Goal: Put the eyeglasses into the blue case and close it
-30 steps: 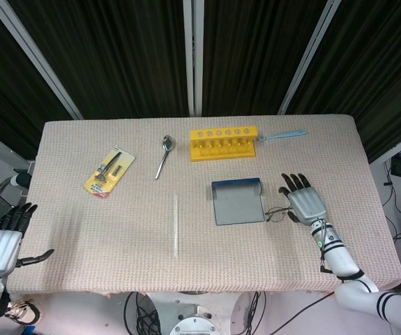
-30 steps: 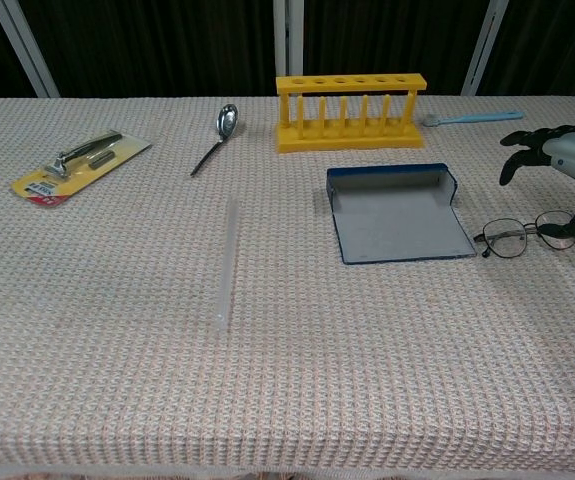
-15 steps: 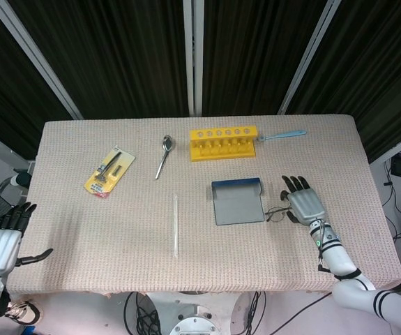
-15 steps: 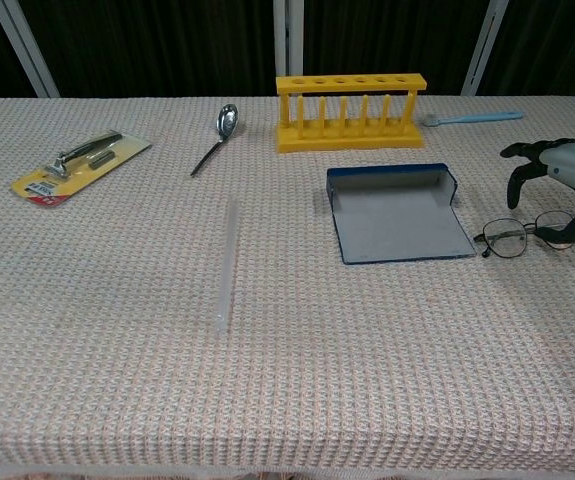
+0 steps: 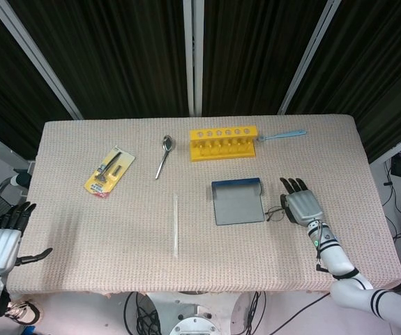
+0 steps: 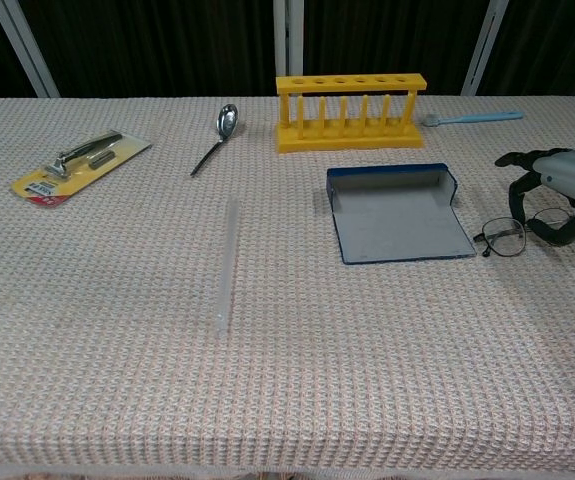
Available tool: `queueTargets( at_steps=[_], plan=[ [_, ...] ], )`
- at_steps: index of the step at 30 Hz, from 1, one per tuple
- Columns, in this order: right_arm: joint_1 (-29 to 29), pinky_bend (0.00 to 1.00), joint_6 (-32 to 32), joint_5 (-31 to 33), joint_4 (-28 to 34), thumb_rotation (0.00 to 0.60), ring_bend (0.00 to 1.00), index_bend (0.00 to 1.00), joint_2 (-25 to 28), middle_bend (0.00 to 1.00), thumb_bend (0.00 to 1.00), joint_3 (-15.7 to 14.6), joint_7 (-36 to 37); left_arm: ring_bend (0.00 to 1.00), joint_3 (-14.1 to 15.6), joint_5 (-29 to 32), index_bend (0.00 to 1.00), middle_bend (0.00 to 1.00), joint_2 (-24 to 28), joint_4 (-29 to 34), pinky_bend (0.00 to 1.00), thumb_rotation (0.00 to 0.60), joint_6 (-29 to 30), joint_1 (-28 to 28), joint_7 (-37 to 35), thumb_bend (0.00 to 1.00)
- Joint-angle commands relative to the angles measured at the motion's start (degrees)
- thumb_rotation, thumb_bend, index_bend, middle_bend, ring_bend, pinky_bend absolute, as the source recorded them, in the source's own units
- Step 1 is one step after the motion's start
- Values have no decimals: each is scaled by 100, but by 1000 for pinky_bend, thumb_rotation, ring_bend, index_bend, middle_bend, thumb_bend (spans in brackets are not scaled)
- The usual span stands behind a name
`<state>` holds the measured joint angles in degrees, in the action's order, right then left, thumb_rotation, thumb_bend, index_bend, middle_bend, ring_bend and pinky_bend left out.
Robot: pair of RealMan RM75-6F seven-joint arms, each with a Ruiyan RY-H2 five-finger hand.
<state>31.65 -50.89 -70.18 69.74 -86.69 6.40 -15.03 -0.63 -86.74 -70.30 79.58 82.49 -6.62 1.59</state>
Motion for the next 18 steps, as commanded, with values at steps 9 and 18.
queueTargets(
  at_steps=[9,18],
  plan=[
    [3,0,-40,5,-58,600,0,520,-36,0,475,-38,21,80,24,30,25,68,-1,-11,206,350,-109,-29,-25,84],
    [-12,0,-94,-46,14,600,0,503,-7,0,473,-83,68,81,54,34,25,66,74,24,206,352,-180,-43,-80,88]
  ],
)
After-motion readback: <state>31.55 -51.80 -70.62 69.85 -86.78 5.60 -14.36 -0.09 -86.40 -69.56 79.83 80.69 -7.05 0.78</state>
